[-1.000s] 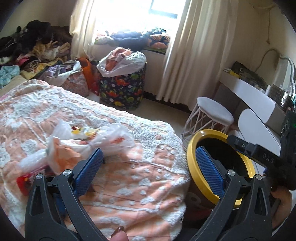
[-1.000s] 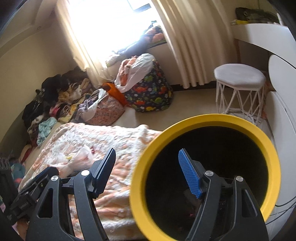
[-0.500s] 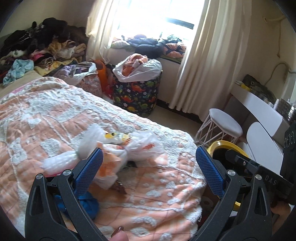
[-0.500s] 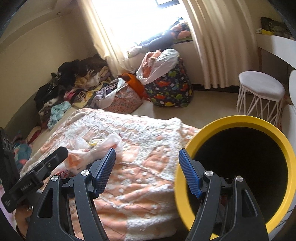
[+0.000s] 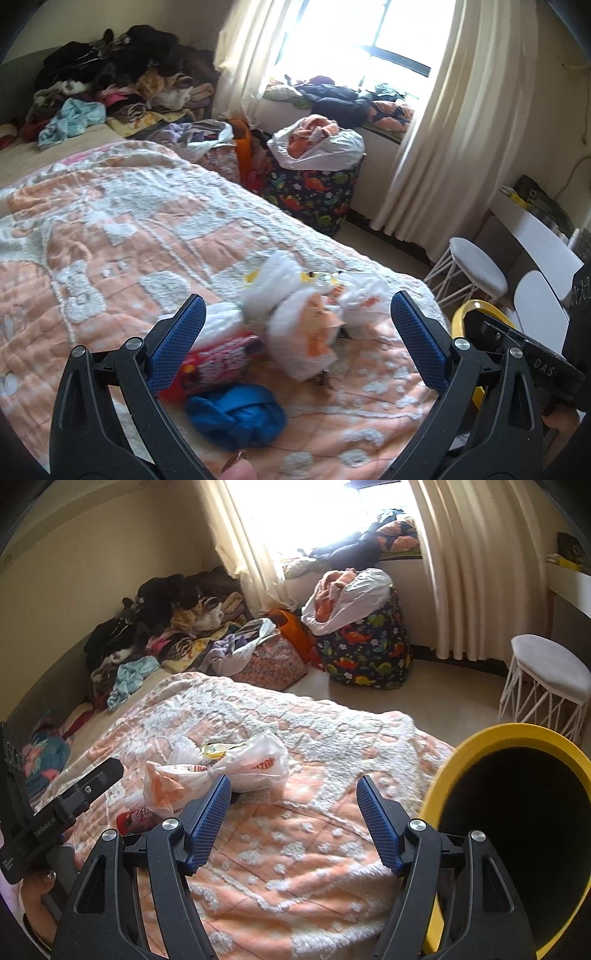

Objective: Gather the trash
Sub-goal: 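Move both tools back over the remaining trash on the bed, then close the right tool on the white plastic bag while the left tool grasps the white foam mesh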

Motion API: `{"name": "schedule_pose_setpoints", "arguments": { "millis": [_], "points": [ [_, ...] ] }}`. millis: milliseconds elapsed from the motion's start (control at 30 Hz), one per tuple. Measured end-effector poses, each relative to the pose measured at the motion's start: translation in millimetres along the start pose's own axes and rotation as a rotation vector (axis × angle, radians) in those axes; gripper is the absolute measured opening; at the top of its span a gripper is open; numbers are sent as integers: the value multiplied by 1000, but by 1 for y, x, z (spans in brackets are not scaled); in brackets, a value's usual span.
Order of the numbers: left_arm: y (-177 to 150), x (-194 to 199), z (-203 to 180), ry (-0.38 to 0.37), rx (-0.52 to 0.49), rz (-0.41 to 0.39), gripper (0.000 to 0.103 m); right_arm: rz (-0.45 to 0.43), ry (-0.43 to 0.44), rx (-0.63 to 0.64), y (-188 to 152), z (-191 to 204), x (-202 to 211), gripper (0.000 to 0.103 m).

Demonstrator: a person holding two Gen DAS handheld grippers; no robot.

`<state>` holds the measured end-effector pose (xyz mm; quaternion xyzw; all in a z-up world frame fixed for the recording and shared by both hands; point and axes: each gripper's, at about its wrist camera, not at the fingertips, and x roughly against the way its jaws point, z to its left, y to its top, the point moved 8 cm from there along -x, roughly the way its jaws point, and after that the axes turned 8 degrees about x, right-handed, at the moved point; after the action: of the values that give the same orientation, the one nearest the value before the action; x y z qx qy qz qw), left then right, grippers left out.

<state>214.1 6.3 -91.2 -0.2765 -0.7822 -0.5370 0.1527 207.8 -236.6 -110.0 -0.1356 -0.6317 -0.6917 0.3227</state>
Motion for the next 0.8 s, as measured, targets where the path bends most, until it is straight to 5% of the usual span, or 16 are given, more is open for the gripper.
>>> {"name": "schedule_pose_setpoints", "arguments": {
  "millis": [567, 800],
  "points": [
    [-3, -13, 75, 92, 123, 51, 91, 64, 41, -14, 6, 6, -52, 68],
    [-11, -27, 94, 74, 221, 106, 73, 120, 68, -36, 1, 5, -81, 61]
  ]
}}
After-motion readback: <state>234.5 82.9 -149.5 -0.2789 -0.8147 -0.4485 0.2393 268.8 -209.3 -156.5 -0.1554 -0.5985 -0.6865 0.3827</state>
